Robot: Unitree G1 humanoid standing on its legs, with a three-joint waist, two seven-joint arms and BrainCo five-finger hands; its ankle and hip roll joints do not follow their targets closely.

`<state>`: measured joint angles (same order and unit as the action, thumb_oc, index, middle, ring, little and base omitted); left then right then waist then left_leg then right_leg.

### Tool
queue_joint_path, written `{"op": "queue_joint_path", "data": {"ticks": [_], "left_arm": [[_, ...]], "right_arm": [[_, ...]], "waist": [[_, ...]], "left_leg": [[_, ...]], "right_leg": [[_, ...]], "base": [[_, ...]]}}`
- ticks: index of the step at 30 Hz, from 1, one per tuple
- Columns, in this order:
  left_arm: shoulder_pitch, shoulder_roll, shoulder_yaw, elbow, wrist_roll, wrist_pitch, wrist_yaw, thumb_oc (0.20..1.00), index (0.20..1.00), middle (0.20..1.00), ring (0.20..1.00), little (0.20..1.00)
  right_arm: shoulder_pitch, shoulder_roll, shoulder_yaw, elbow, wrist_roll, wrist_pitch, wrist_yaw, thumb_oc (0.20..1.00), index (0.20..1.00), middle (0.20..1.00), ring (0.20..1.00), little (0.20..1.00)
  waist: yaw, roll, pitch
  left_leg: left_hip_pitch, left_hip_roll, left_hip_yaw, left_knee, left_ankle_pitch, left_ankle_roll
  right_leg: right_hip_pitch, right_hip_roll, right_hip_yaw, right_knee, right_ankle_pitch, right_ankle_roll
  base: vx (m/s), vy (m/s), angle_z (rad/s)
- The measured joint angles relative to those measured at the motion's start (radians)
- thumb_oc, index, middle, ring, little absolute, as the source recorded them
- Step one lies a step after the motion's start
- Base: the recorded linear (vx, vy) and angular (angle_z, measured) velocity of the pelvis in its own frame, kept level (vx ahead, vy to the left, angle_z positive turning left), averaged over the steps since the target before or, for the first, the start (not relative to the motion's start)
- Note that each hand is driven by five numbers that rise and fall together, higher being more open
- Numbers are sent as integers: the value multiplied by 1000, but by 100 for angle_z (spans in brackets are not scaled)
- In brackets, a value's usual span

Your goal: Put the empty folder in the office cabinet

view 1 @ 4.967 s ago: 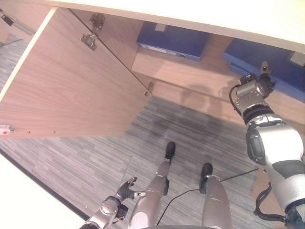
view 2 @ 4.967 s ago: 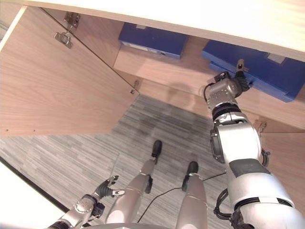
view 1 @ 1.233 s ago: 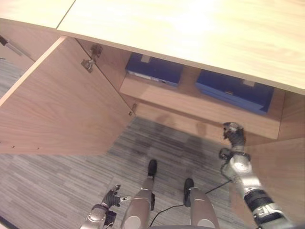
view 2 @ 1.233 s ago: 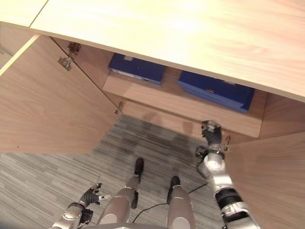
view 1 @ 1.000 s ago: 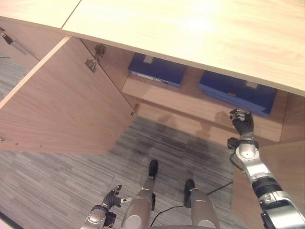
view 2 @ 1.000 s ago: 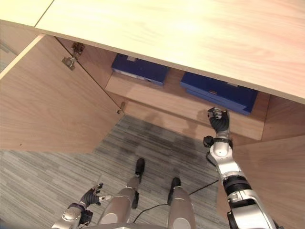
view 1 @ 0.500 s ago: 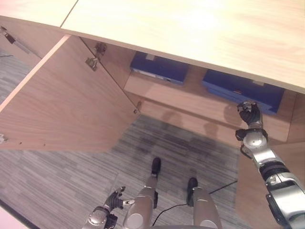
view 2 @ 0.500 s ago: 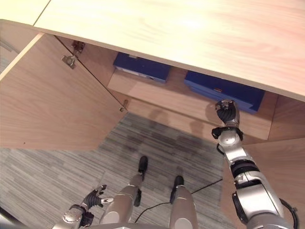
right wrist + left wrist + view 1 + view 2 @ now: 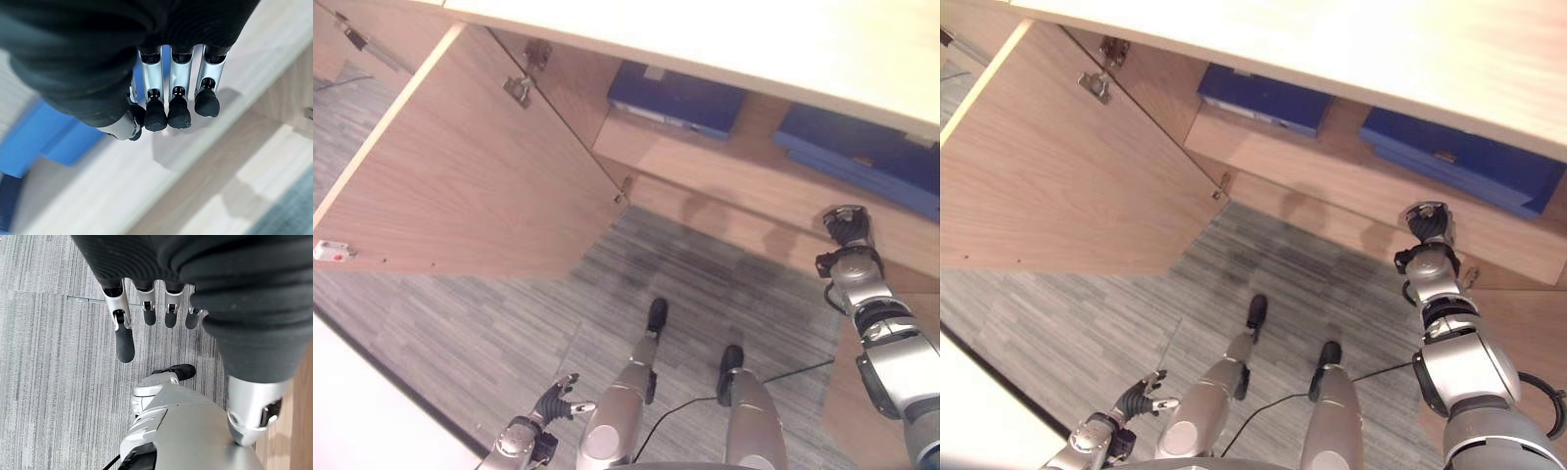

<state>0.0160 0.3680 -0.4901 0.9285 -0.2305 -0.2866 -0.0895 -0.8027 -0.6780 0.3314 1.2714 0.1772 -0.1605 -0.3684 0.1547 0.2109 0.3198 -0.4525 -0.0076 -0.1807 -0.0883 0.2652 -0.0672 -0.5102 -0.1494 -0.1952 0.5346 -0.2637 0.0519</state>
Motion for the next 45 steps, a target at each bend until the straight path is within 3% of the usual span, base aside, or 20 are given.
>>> {"op": "queue_joint_path", "data": {"ticks": [8, 17, 21, 26, 32, 34, 37, 39, 40, 42, 43, 45], "left_arm": [[-8, 0, -19, -9, -6, 0, -1, 1000, 1000, 1000, 1000, 1000], [-1, 11, -32, -103, -33, 3, -35, 1000, 1000, 1000, 1000, 1000], [-1, 37, -59, -138, -40, 0, -55, 1000, 1000, 1000, 1000, 1000], [5, 77, -66, -169, -69, 2, -69, 1000, 1000, 1000, 1000, 1000], [20, 76, -68, -193, -76, 5, -96, 1000, 1000, 1000, 1000, 1000], [27, 77, -68, -193, -77, 6, -97, 1000, 1000, 1000, 1000, 1000], [30, 83, -66, -206, -78, 5, -98, 1000, 1000, 1000, 1000, 1000], [30, 83, -68, -206, -79, 6, -98, 1000, 1000, 1000, 1000, 1000], [34, 85, -68, -209, -87, 5, -98, 1000, 1000, 1000, 1000, 1000], [26, 86, -69, -226, -99, 7, -100, 1000, 1000, 1000, 1000, 1000], [24, 85, -72, -224, -99, 4, -100, 1000, 1000, 1000, 1000, 1000], [24, 81, -66, -221, -99, 7, -95, 1000, 1000, 1000, 1000, 1000]], "right_arm": [[-37, -44, -16, 36, 3, 0, 1, 200, 200, 200, 200, 200], [-98, -194, -19, 43, 39, 19, 18, 200, 200, 200, 200, 200], [-167, -241, -9, 93, 40, 21, 31, 200, 200, 200, 200, 200], [-256, -303, 40, 151, 41, 55, 60, 200, 200, 200, 200, 200], [-312, -322, 107, 153, 40, 65, 82, 200, 200, 200, 200, 200], [-339, -322, 145, 155, 40, 86, 90, 200, 200, 200, 200, 200], [-392, -323, 185, 189, 43, 114, 105, 200, 200, 200, 200, 200], [-420, -323, 187, 192, 49, 114, 103, 200, 200, 200, 200, 200], [-451, -323, 203, 194, 50, 119, 102, 200, 200, 200, 200, 200], [-504, -329, 221, 190, 49, 113, 94, 200, 200, 200, 200, 200], [-512, -343, 221, 175, 58, 103, 84, 200, 200, 200, 200, 200], [-551, -353, 220, 170, 82, 93, 61, 200, 200, 200, 200, 200]], "waist": [[9, 29, 12], [24, 61, 14], [24, 81, 14], [44, 103, 13], [36, 111, 11], [34, 114, 8], [32, 116, 8], [31, 127, 13], [31, 133, 14], [7, 133, 30], [1, 130, 39], [4, 147, 43]], "left_leg": [[-32, -6, -11, 0, -1, -8], [-68, -17, -13, 0, -28, 3], [-68, -33, -25, 1, 24, -3], [-73, -42, -33, 0, 28, -7], [-109, -44, -15, 9, -39, -1], [-118, -47, -18, 29, -24, -17], [-121, -54, -22, 13, 37, -8], [-127, -56, -27, 0, 43, -17], [-139, -57, -26, -1, 33, -13], [-174, -77, -15, 21, -72, -24], [-159, -83, -12, 99, -90, 1], [-166, -82, 4, 64, -30, -15]], "right_leg": [[-50, -13, -8, 51, -16, -13], [-85, -37, -35, 81, -29, -27], [-95, -50, -33, 112, -44, -12], [-118, -66, -27, 155, -64, -10], [-151, -78, -35, 144, -56, -36], [-154, -70, -28, 144, -53, -31], [-173, -71, -14, 165, -58, -19], [-191, -75, -10, 181, -62, -13], [-211, -80, -7, 192, -62, -14], [-234, -118, -19, 162, -29, -34], [-247, -136, -6, 160, -20, -30], [-281, -127, 14, 173, -10, -7]], "base": [[-3, 2, 5], [-6, -9, 11], [-3, -7, 5], [-2, -7, 8], [0, -1, 1], [5, -11, -11], [1, -9, -5], [1, -2, 5], [-6, 9, 4], [0, 17, 23], [23, 20, 27], [22, 11, -5]]}}
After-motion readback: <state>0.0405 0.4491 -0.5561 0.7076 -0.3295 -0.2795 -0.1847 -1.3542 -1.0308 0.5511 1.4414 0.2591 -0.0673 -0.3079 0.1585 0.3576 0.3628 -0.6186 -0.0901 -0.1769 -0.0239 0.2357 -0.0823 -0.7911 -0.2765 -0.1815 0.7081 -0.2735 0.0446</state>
